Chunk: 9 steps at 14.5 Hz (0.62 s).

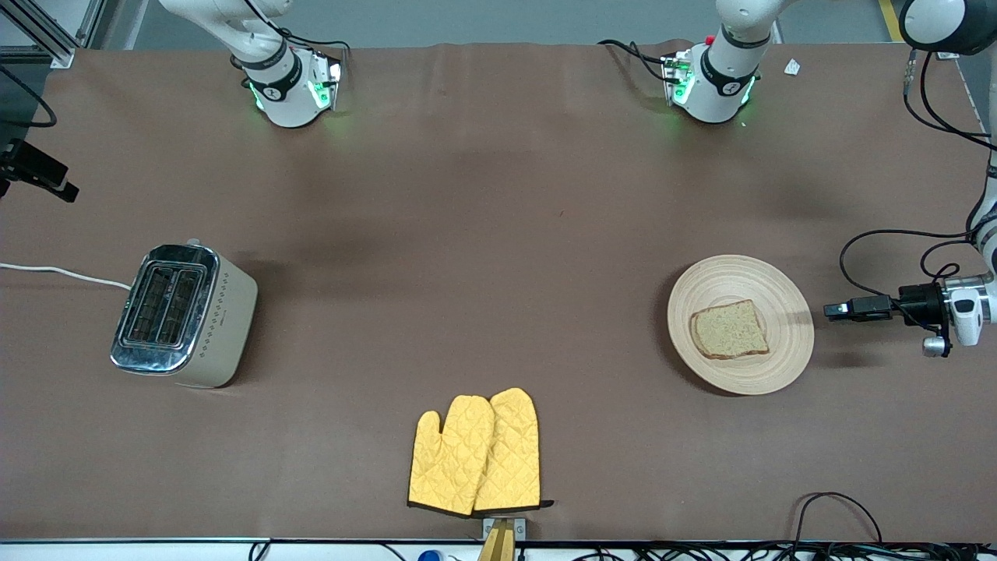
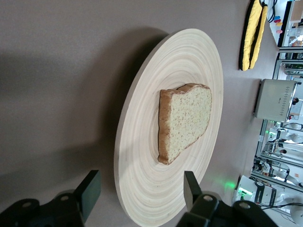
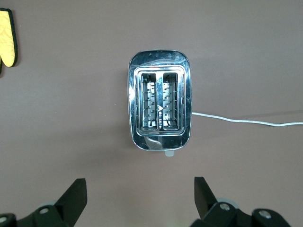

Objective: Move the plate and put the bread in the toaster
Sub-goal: 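Grip the wooden plate's rim with the left gripper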

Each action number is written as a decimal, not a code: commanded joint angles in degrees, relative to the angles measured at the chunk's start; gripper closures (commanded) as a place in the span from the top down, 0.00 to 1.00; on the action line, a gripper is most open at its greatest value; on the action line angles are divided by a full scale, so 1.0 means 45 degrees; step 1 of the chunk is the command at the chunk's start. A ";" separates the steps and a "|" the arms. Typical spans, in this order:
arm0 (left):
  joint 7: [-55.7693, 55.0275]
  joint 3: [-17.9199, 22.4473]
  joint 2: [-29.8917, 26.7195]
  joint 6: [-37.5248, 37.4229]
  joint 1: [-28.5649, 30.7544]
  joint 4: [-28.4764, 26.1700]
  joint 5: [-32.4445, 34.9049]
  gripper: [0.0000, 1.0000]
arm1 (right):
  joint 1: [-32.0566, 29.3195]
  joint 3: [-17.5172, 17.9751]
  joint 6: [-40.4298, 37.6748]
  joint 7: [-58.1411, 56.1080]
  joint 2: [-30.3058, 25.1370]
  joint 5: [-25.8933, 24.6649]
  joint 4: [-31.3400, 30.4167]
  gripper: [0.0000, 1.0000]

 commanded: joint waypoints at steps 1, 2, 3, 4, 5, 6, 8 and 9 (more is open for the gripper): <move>0.0136 -0.0106 0.0165 -0.0015 0.0072 0.0204 -0.0236 0.68 | -0.0035 0.0018 -0.0080 0.0185 0.0001 -0.0027 0.0036 1.00; 0.0136 -0.0106 0.0282 0.0005 0.0053 0.0223 -0.0236 0.67 | -0.0035 0.0018 -0.0080 0.0204 0.0001 -0.0027 0.0036 1.00; 0.0136 -0.0106 0.0321 0.0102 0.0072 0.0223 -0.0274 0.66 | -0.0035 0.0018 -0.0080 0.0185 0.0001 -0.0027 0.0036 1.00; 0.0136 -0.0106 0.0322 0.0161 0.0053 0.0223 -0.0526 0.65 | -0.0035 0.0018 -0.0080 0.0204 0.0001 -0.0027 0.0036 1.00; 0.0136 -0.0106 0.0418 0.0200 0.0033 0.0223 -0.0761 0.65 | -0.0035 0.0018 -0.0080 0.0204 0.0001 -0.0027 0.0036 1.00; 0.0136 -0.0106 0.0516 0.0297 0.0014 0.0223 -0.0879 0.63 | -0.0035 0.0018 -0.0080 0.0204 0.0001 -0.0027 0.0036 1.00; 0.0156 -0.0106 0.0595 0.0609 -0.0045 0.0223 -0.0919 0.59 | -0.0035 0.0018 -0.0080 0.0185 0.0001 -0.0027 0.0036 1.00; 0.0156 -0.0125 0.0595 0.0649 -0.0103 0.0223 -0.0919 0.59 | -0.0035 0.0018 -0.0080 0.0185 0.0001 -0.0027 0.0036 1.00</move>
